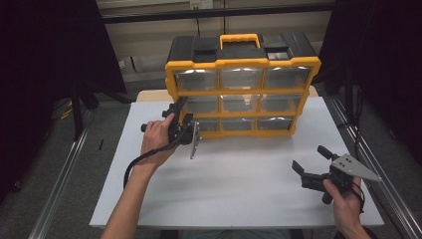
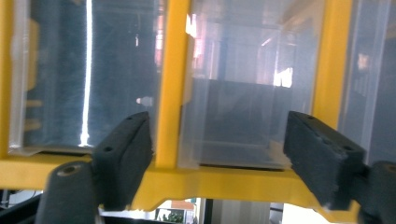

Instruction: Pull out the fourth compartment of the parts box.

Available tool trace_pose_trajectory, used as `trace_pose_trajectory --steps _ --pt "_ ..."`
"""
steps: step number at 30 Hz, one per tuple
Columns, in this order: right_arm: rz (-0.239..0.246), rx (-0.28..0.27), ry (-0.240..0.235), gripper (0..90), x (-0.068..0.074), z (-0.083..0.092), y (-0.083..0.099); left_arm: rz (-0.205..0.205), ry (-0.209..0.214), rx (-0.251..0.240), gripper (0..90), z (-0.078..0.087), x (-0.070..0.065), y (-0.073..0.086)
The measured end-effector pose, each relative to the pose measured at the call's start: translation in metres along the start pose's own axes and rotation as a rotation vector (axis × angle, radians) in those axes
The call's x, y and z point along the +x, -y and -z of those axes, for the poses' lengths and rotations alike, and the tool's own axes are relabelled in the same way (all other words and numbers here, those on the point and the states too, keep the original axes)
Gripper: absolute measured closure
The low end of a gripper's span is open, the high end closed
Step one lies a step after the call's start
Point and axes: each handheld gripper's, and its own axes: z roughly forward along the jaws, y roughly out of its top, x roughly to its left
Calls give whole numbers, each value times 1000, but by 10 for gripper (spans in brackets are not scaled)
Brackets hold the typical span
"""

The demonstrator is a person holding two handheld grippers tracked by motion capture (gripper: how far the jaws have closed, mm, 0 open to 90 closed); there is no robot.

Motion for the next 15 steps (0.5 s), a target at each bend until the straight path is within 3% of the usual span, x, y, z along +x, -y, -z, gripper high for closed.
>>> trace_pose_trajectory --steps 1,2,7,8,11,15 --pt "0 0 0 0 0 0 0 0 0 0 295 0 0 0" --pt "1 1 1 0 0 0 0 -30 6 -7 312 -2 -1 0" --pt "2 0 1 0 0 0 0 -20 28 5 363 -5 -2 1" --pt "3 0 0 0 0 0 0 -42 22 15 365 -5 -1 1" --pt "3 0 0 0 0 0 0 -29 36 11 389 -6 0 3" --pt "2 1 -1 0 0 0 0 -21 14 31 441 -8 0 4"
